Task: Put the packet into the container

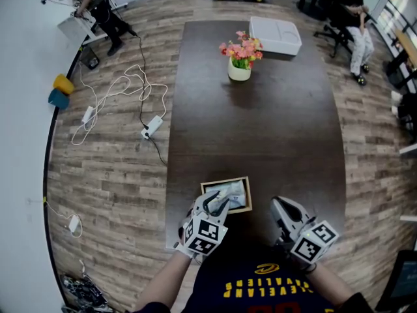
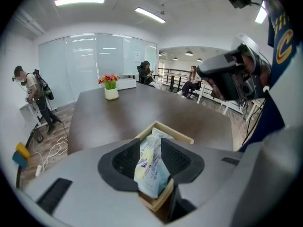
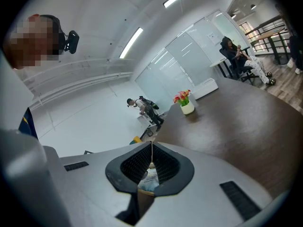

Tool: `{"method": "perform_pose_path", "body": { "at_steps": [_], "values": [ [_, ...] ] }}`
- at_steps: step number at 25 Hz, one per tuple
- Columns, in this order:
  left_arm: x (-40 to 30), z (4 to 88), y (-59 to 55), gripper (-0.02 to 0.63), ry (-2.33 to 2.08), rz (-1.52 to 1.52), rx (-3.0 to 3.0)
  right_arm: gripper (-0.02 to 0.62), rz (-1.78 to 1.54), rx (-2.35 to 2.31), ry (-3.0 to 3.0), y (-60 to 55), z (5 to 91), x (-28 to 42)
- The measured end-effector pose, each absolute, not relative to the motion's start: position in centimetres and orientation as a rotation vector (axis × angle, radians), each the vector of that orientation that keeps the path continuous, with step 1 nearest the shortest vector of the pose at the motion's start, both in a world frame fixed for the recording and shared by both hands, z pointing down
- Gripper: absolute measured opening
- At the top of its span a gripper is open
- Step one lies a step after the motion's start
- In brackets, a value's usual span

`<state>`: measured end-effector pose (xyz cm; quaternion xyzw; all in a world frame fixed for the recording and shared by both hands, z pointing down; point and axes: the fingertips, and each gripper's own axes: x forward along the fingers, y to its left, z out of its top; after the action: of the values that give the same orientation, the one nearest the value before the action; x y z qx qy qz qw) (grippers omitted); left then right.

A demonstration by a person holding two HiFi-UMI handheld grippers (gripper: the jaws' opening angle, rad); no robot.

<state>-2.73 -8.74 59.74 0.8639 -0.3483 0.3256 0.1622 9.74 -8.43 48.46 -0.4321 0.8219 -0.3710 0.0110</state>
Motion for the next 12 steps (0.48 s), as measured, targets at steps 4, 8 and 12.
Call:
{"method": "perform_pose_path", "body": {
  "at_steps": [4, 8, 12],
  "values": [
    [-2.1, 55.6, -8.6, 0.126, -0.989, 0.721, 2.442, 0.012, -1.161, -1.342, 2.569, -8.2, 48.5, 9.5],
    [-0.3, 52.0, -7.5, 0.124, -0.896, 0.526, 2.44, 0.012, -1.149, -1.334, 2.584, -8.0, 48.2, 9.0],
    [1.2, 49.1, -6.4, 0.124, -0.839, 0.396, 2.456, 0.012, -1.14, -1.333, 2.597, -7.8, 48.3, 8.8]
  ]
}}
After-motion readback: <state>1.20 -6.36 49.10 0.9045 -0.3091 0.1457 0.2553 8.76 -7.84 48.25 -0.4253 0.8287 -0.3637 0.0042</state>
